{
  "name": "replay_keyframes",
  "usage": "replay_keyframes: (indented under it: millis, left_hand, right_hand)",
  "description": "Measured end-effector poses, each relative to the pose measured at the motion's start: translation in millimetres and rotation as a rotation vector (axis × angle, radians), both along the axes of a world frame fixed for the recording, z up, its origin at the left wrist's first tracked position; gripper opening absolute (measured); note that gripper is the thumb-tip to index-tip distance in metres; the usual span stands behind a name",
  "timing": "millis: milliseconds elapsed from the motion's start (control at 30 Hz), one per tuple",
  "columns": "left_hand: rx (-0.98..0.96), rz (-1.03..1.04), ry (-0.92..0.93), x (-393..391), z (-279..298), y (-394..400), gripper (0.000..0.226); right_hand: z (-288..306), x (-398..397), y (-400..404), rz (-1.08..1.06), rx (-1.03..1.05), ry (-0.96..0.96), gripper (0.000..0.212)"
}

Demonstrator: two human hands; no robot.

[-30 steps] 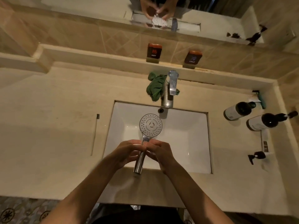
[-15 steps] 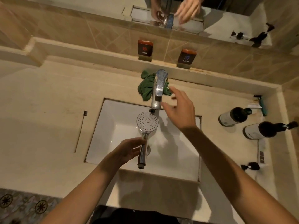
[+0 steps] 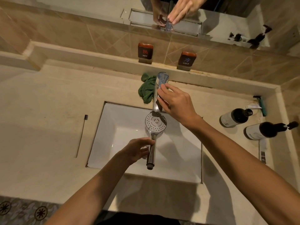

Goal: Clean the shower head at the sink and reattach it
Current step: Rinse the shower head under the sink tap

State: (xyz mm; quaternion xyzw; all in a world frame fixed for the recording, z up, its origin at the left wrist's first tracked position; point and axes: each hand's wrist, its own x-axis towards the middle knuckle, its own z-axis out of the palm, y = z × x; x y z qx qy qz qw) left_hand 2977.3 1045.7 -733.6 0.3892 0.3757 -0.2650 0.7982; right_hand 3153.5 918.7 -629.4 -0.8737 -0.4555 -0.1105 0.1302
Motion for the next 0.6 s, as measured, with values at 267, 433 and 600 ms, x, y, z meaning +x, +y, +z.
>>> replay_keyframes:
  millis: [267, 433, 600]
  left_hand:
    - [0.002, 0.045, 0.052, -3.2, -3.3, -1.3, 0.041]
    - [-0.02, 0.111, 0.101, -8.2, -7.3, -3.2, 0.041]
    - [-0.017, 0.14, 0.139, -8.1, -6.9, -6.1, 0.035]
  right_hand:
    - [-4.3, -7.8, 0.1, -0.03, -0.062, 0.006, 0.046]
    - [-14.1, -14.1, 3.4, -0.052, 0.02, -0.074, 0.056]
    - [-21.5, -20.1, 3.0, -0.069, 0.083, -0.113, 0.065]
